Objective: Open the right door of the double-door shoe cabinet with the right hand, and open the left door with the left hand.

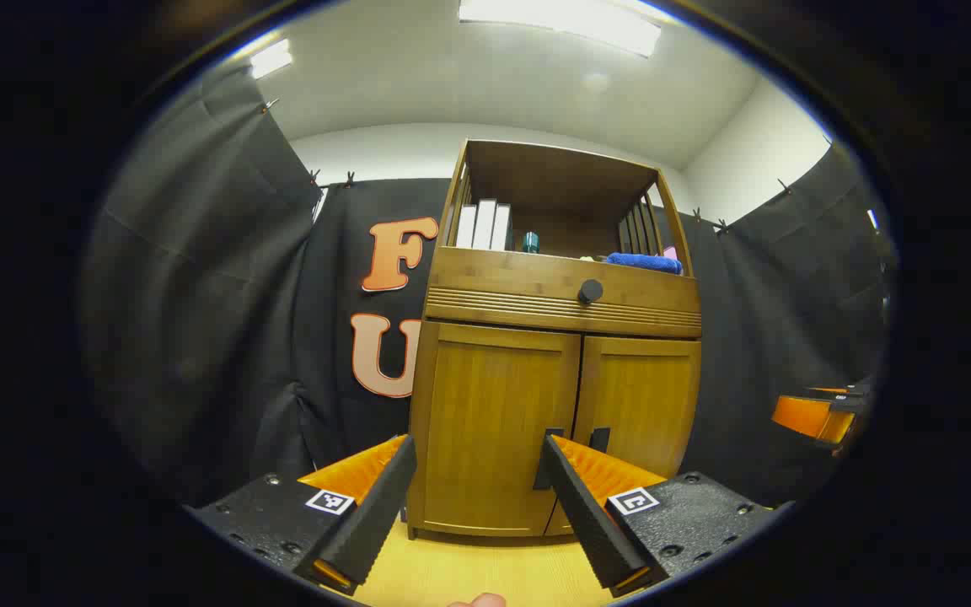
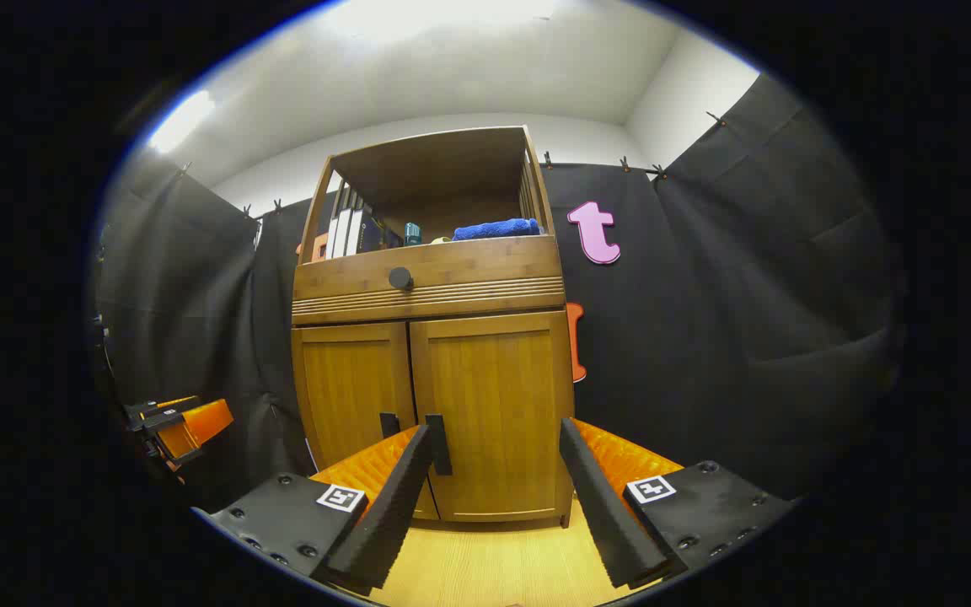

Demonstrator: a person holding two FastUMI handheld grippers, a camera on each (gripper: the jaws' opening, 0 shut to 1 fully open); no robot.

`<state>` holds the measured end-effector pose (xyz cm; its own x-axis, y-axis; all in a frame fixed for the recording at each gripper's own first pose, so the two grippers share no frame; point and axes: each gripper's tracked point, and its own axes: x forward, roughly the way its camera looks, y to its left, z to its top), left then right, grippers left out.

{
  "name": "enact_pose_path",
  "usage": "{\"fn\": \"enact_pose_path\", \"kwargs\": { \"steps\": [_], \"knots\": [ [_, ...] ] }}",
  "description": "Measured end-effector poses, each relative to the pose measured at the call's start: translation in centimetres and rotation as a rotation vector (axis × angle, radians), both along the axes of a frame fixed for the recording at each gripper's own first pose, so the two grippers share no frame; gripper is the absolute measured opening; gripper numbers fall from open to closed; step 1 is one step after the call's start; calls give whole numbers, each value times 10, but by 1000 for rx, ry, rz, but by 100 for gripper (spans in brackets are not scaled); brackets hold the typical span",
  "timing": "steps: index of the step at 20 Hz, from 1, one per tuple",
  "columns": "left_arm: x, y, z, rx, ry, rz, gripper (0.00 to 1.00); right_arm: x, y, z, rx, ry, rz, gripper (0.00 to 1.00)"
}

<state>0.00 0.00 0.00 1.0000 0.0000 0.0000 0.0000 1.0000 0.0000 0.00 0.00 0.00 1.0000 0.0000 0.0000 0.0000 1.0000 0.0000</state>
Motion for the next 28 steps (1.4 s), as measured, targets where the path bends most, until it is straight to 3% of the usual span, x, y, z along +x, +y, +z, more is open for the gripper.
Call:
{"fn": "enact_pose_path", "kwargs": {
  "steps": [1,18,22,26,27,28],
  "knots": [
    [-1,1,0,1,0,1,92,0,-1,0,0,0,-1,98],
    [-1,-1,-9,12,16,8,95,-3,-11,-2,24,-2,-25,97],
    [2,1,-14,8,29,19,92,3,-10,-5,31,-7,-15,97],
    [5,5,-18,15,35,33,95,15,-4,-9,31,-18,17,98],
    [6,4,-20,17,37,33,95,21,-3,-12,21,-16,19,89],
    [7,3,-22,19,38,32,95,28,-1,-15,14,-9,26,100]
  ]
}}
